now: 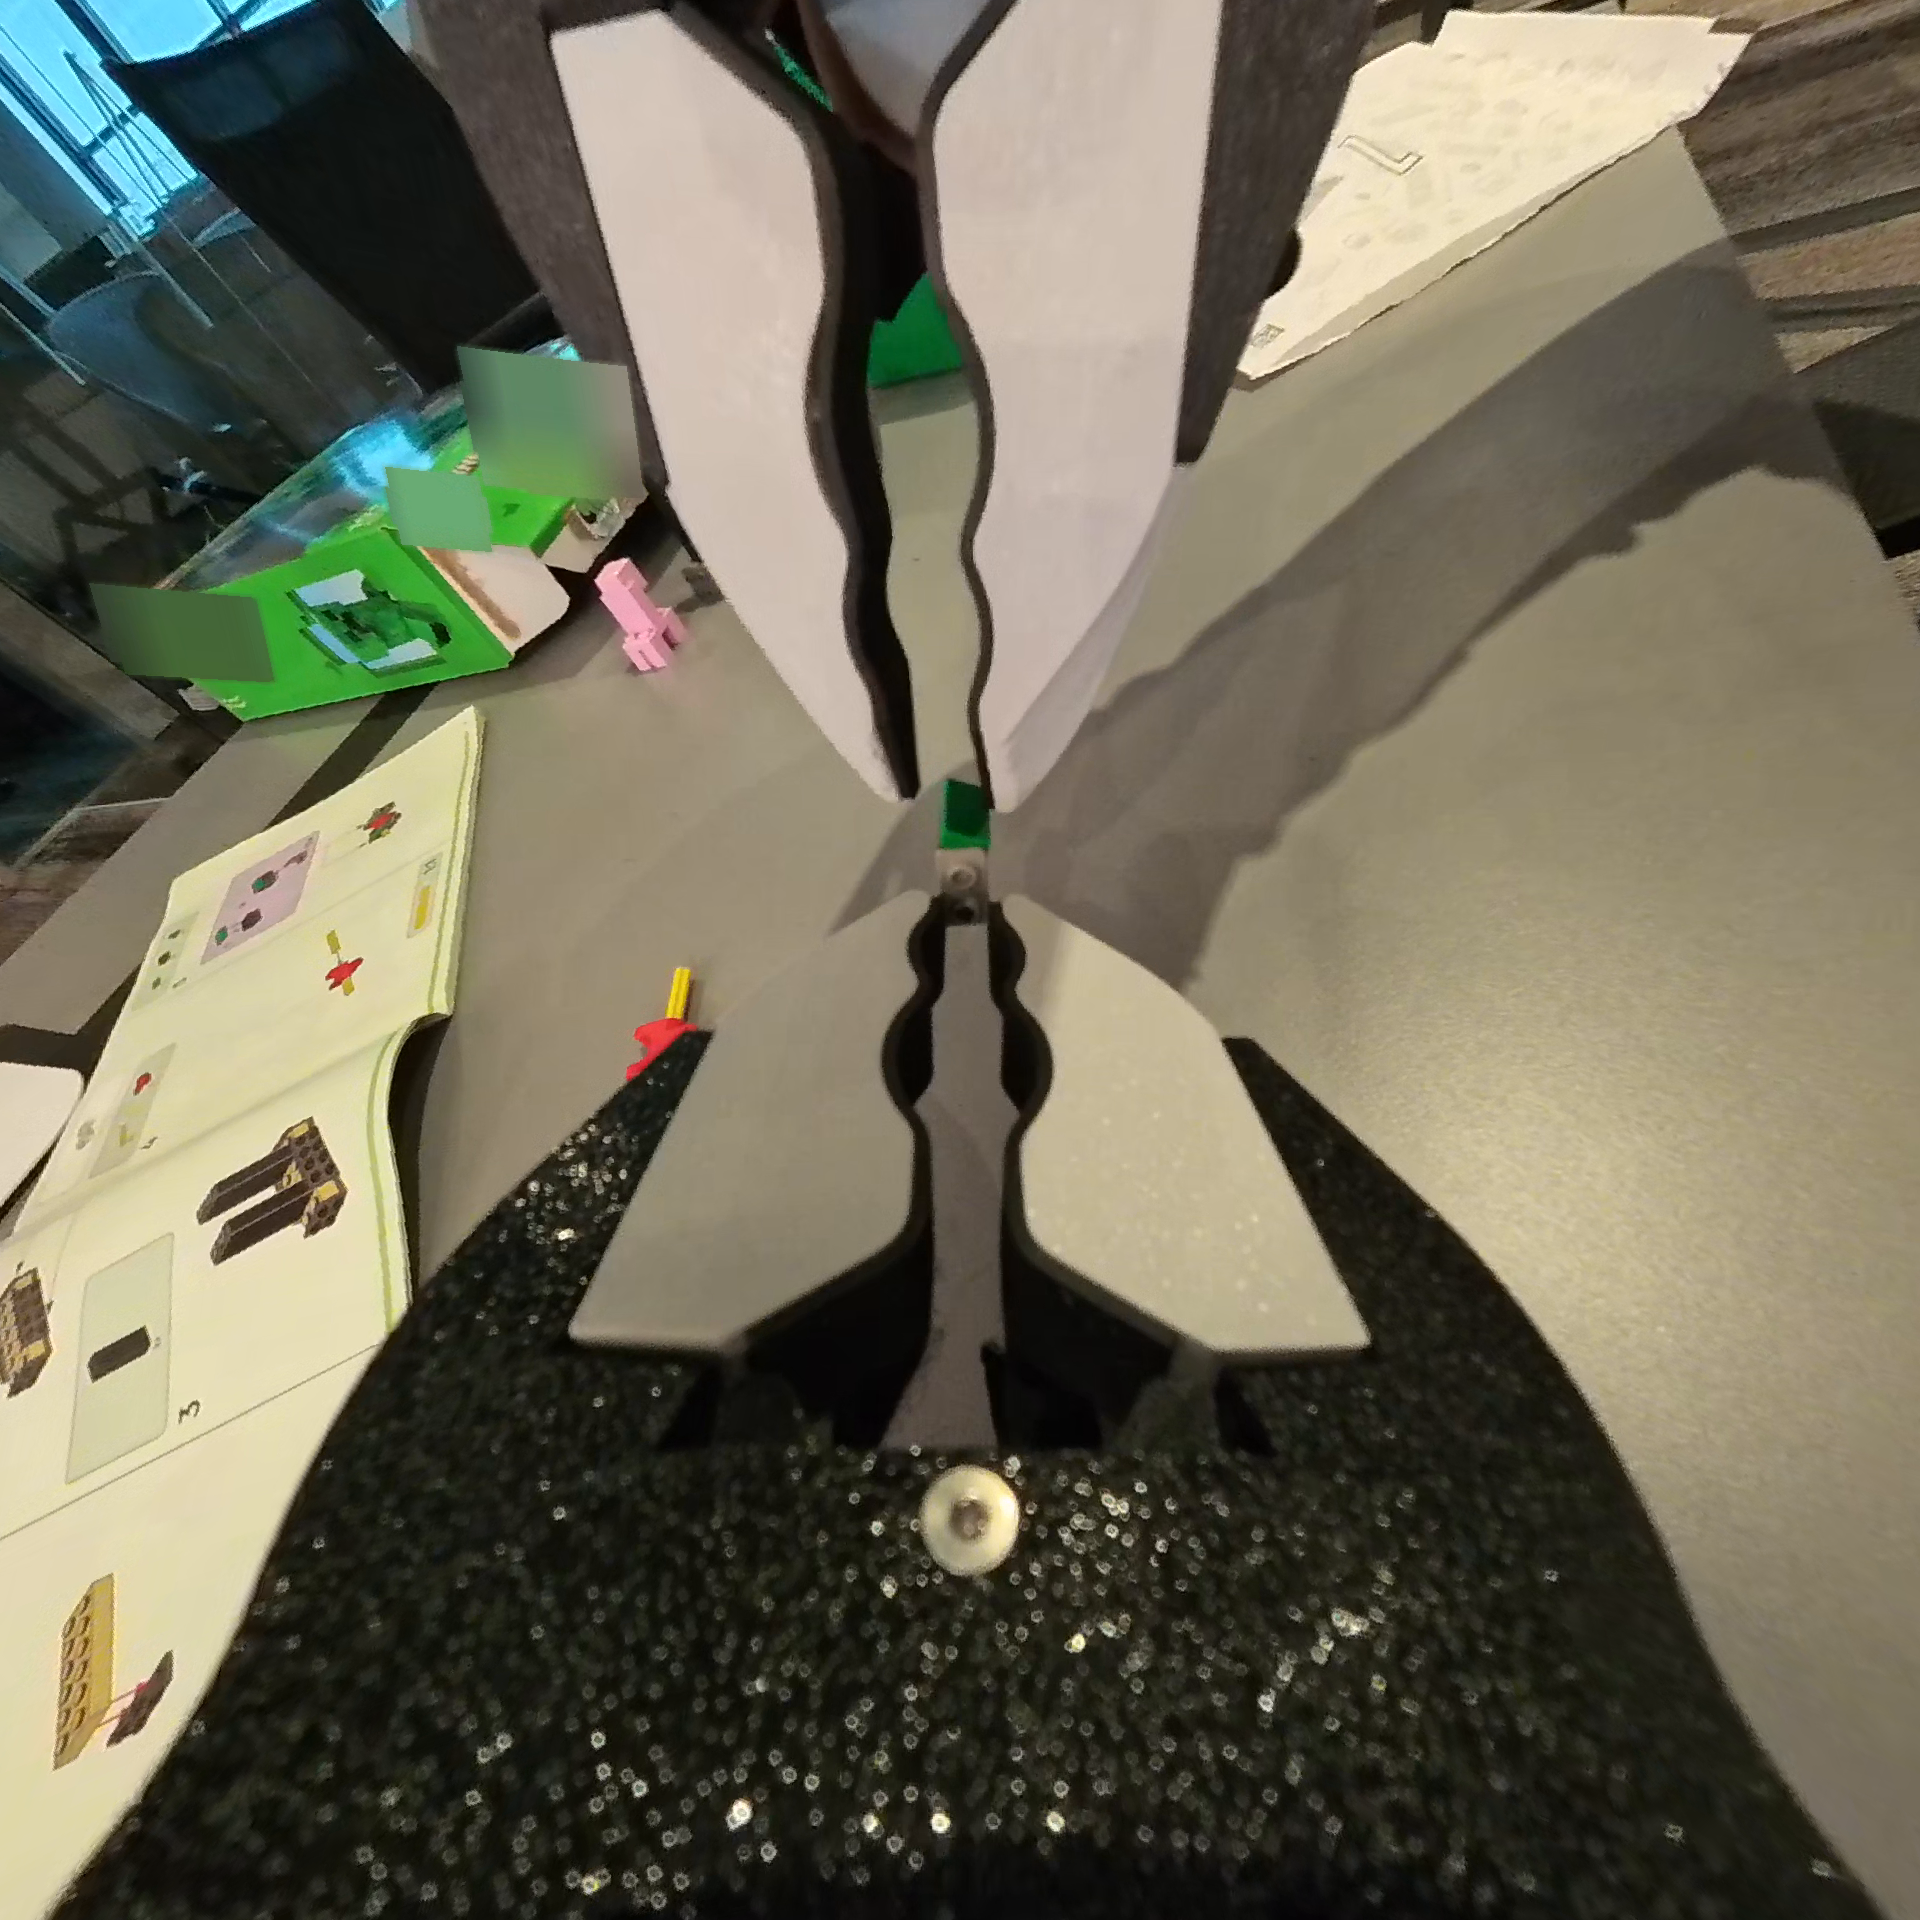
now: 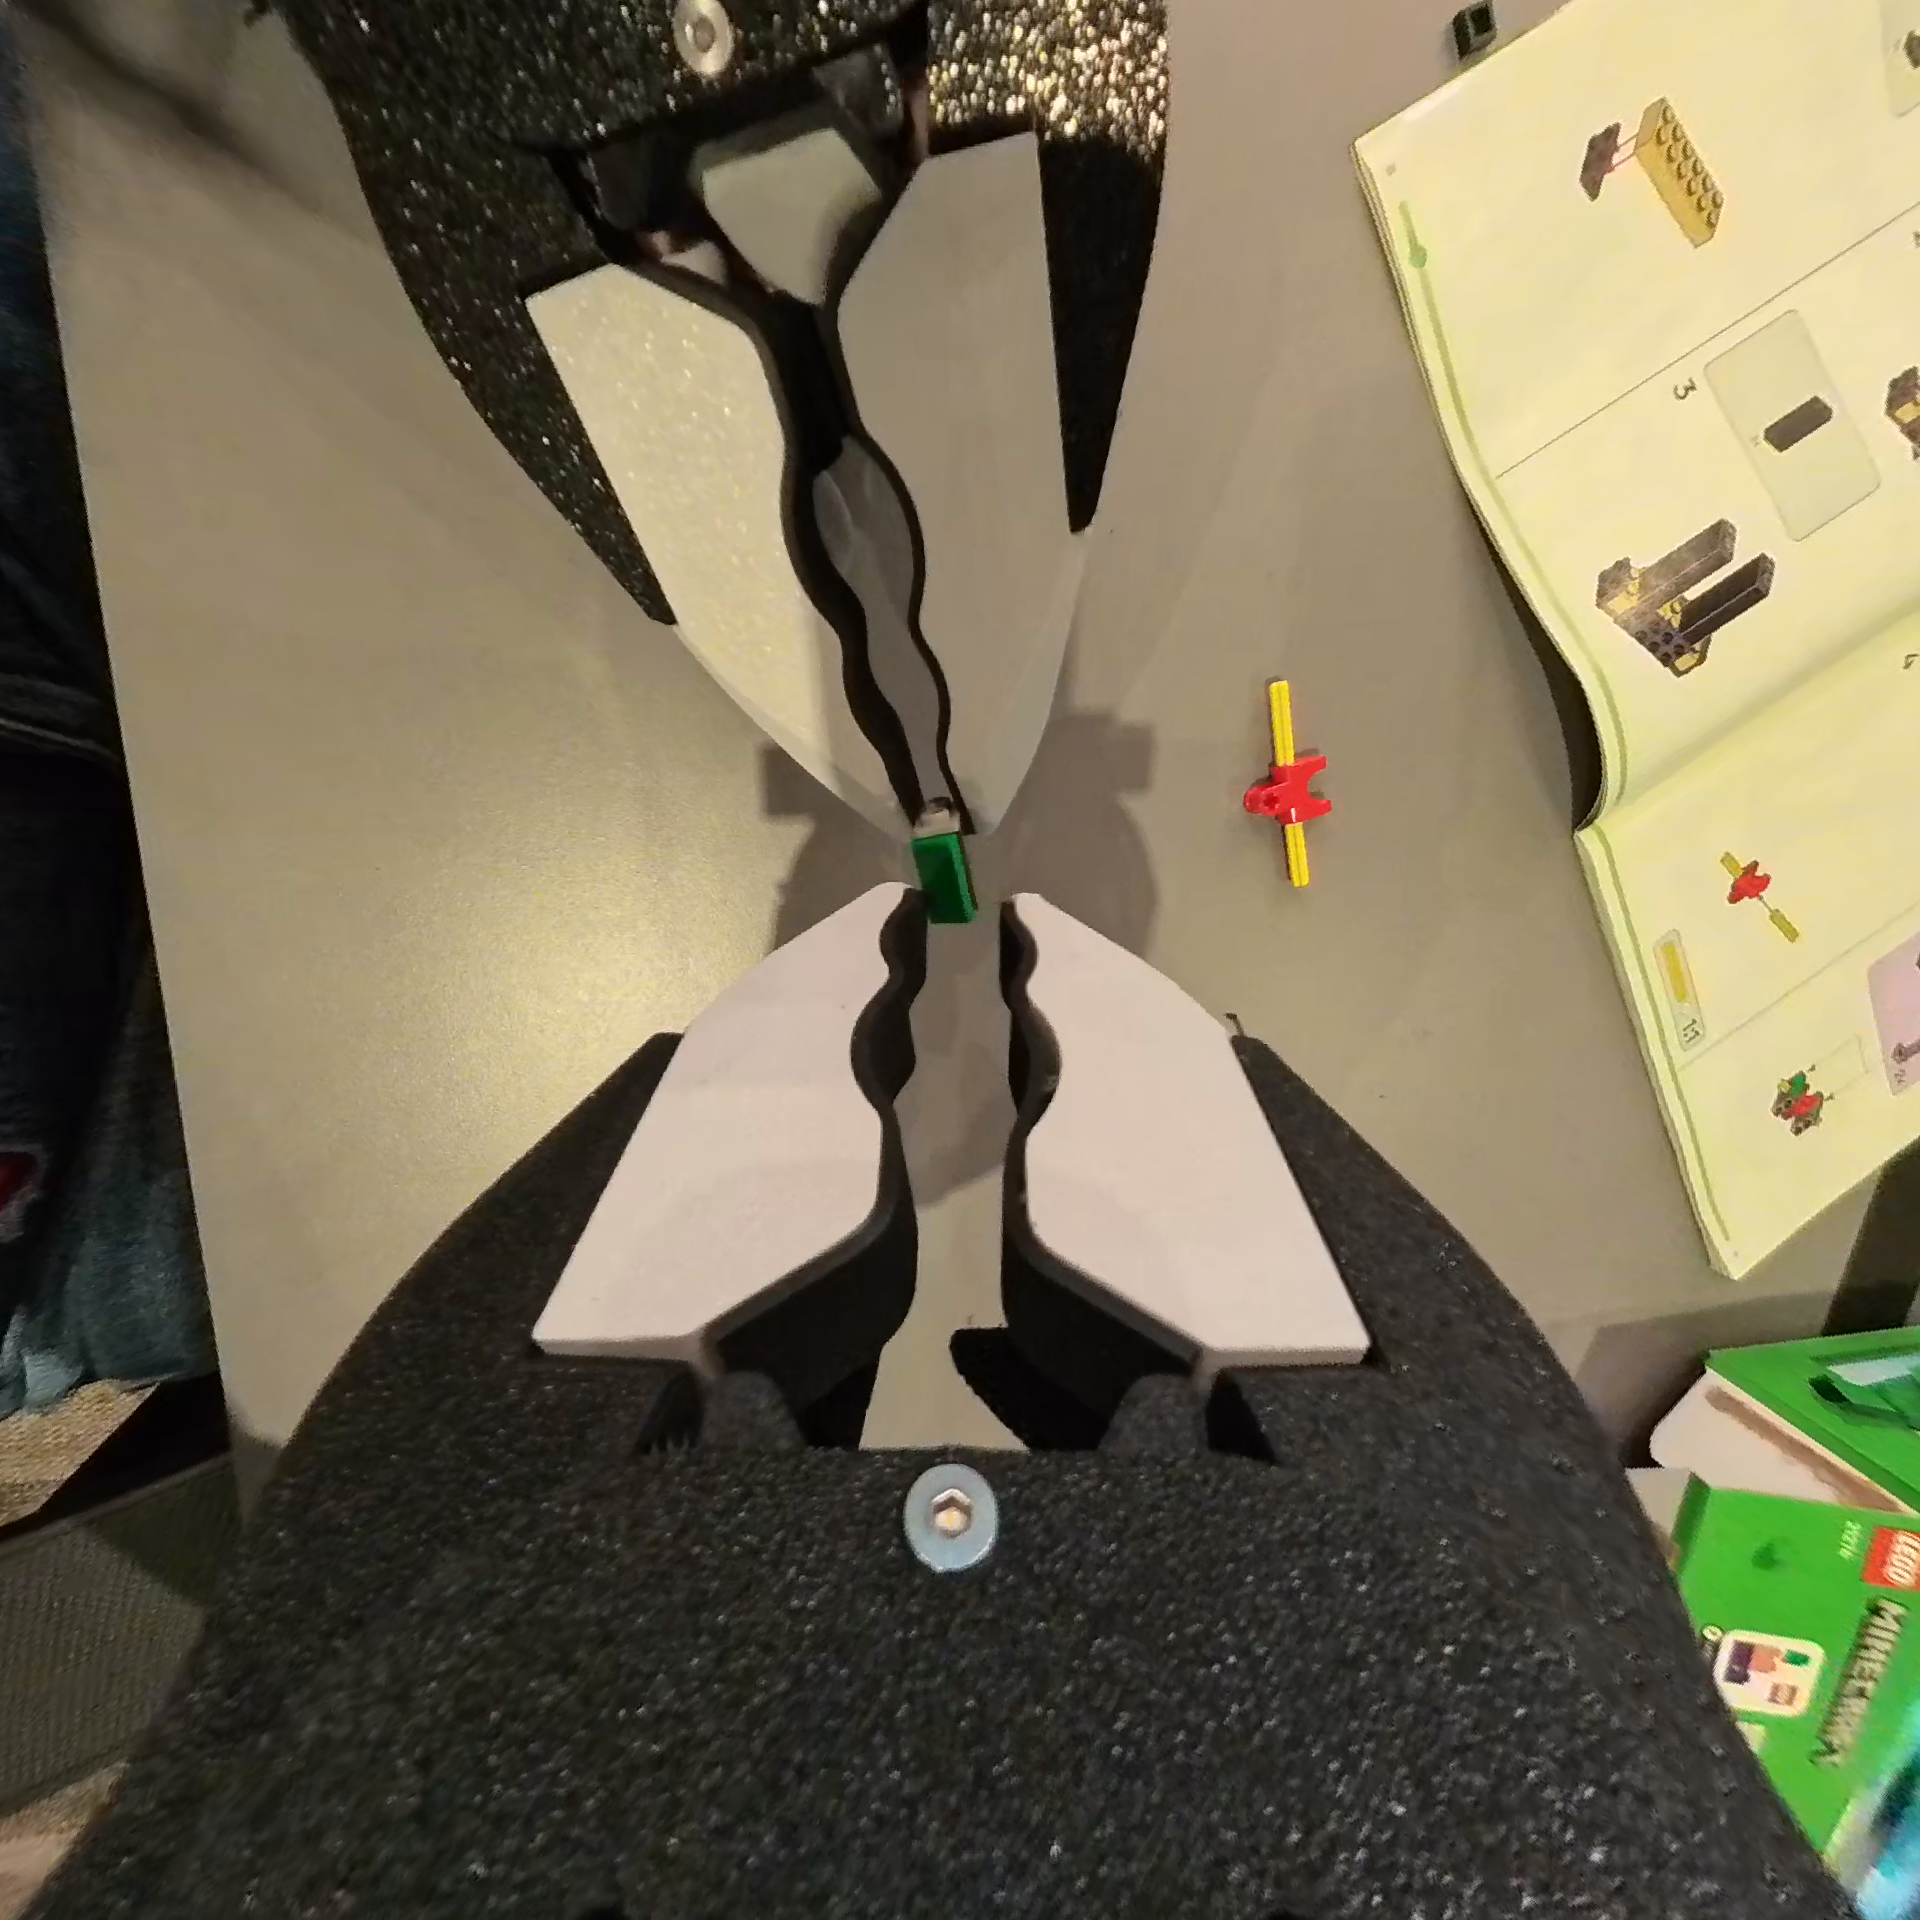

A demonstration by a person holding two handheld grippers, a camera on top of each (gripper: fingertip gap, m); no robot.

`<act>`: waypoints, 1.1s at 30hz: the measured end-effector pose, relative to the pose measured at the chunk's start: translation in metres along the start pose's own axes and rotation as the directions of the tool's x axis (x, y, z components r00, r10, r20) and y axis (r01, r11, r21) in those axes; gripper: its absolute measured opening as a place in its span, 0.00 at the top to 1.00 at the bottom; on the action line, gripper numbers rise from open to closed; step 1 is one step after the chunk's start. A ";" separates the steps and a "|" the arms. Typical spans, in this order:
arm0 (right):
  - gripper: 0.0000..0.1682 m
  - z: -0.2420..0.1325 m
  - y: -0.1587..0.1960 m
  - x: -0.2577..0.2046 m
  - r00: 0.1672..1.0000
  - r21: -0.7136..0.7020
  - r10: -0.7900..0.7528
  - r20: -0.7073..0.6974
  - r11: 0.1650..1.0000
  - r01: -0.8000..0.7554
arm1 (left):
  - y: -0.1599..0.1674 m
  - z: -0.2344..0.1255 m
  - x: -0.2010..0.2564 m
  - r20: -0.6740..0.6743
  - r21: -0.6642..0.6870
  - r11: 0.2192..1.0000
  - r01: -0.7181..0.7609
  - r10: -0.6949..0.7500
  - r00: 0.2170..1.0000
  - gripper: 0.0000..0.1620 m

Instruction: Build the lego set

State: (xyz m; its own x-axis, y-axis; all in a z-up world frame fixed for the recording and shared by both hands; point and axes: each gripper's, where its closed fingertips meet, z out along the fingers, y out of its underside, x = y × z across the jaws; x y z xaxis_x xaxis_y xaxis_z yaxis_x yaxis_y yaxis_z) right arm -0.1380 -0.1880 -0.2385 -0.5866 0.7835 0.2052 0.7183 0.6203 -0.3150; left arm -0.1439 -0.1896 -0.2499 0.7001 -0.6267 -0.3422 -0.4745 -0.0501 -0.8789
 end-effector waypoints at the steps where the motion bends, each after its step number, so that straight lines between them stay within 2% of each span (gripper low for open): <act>1: 0.92 0.000 0.000 0.000 1.000 0.001 -0.001 -0.002 1.000 0.001 | 0.000 0.000 0.000 0.000 0.000 1.000 0.002 -0.002 1.000 0.95; 14: 0.92 -0.001 0.001 0.002 1.000 0.019 0.024 0.000 1.000 -0.024 | 0.000 0.000 -0.001 0.002 0.003 1.000 0.005 -0.005 1.000 0.95; 22: 0.92 0.000 -0.003 -0.001 1.000 0.042 -0.029 -0.003 0.999 0.030 | 0.000 0.001 0.002 -0.011 0.001 1.000 0.005 -0.005 1.000 0.95; 27: 0.98 -0.002 -0.007 -0.002 0.995 0.067 -0.094 -0.038 0.993 0.097 | -0.001 0.000 0.001 -0.016 0.008 1.000 0.021 -0.021 1.000 0.95; 33: 1.00 -0.003 -0.007 -0.001 0.998 0.098 -0.059 0.010 0.994 0.058 | -0.002 0.000 0.003 -0.020 0.012 1.000 0.010 -0.010 1.000 0.95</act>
State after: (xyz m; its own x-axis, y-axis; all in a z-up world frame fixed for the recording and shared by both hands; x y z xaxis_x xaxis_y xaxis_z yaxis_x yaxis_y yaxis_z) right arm -0.1415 -0.1935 -0.2340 -0.6319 0.7449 0.2141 0.6431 0.6581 -0.3916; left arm -0.1412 -0.1909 -0.2496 0.6942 -0.6415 -0.3265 -0.4605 -0.0472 -0.8864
